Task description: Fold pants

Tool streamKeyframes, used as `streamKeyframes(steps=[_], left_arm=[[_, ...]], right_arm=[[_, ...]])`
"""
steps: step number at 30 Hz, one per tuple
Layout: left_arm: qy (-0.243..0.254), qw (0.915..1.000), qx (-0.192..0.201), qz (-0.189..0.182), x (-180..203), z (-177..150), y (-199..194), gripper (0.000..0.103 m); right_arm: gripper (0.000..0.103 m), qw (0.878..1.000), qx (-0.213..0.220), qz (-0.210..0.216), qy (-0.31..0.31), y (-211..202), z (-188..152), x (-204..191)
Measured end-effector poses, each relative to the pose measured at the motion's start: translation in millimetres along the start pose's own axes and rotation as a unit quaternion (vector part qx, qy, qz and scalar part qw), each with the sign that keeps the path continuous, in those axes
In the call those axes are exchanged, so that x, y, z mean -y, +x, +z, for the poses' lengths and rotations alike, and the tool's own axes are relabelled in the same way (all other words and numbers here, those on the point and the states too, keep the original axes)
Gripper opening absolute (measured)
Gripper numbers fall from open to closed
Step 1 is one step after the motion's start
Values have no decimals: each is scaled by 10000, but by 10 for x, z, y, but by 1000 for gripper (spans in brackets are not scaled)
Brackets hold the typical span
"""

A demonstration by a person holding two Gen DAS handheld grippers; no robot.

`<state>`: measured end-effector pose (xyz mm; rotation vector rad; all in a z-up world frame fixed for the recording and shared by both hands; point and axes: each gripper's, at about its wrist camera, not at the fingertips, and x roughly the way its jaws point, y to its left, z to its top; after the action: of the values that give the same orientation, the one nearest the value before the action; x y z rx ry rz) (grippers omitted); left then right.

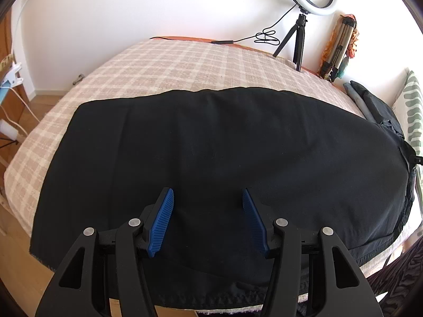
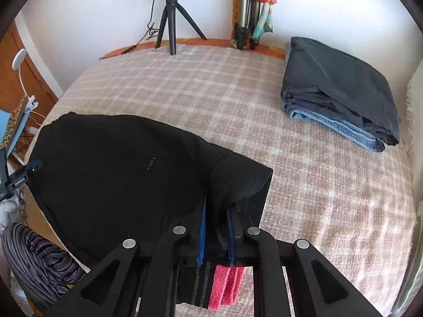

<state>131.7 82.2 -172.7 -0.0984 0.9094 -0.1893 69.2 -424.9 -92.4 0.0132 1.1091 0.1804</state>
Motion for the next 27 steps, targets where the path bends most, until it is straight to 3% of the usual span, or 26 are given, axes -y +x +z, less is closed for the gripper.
streamKeyframes(steps=[1,4,10,14,19,24,27], left_arm=[[24,10000,-8,14,4,2,2,54],[59,10000,-43,-3,-4,7,4,54],[174,9998,-107,-2,2,13,9,54],[114,9998,-149,0,-7,23,3,54],[-59,9999,-150,-58,-32,93,-71,54],[143,9998,-7,-109,48,301,-191,55],[255,9995,48,-201,131,458,-207,55]], right_arm=[[19,9996,-199,-180,61,104,-2,50],[26,9981,-258,-472,303,134,-49,220],[34,9961,556,-691,-33,-360,75,85],[39,9962,717,-34,-487,-432,355,-258],[47,9882,707,619,-1209,-141,698,-843],[60,9747,182,1407,-1729,391,1028,-1280],[60,9671,-18,1496,-2059,660,1119,-1469]])
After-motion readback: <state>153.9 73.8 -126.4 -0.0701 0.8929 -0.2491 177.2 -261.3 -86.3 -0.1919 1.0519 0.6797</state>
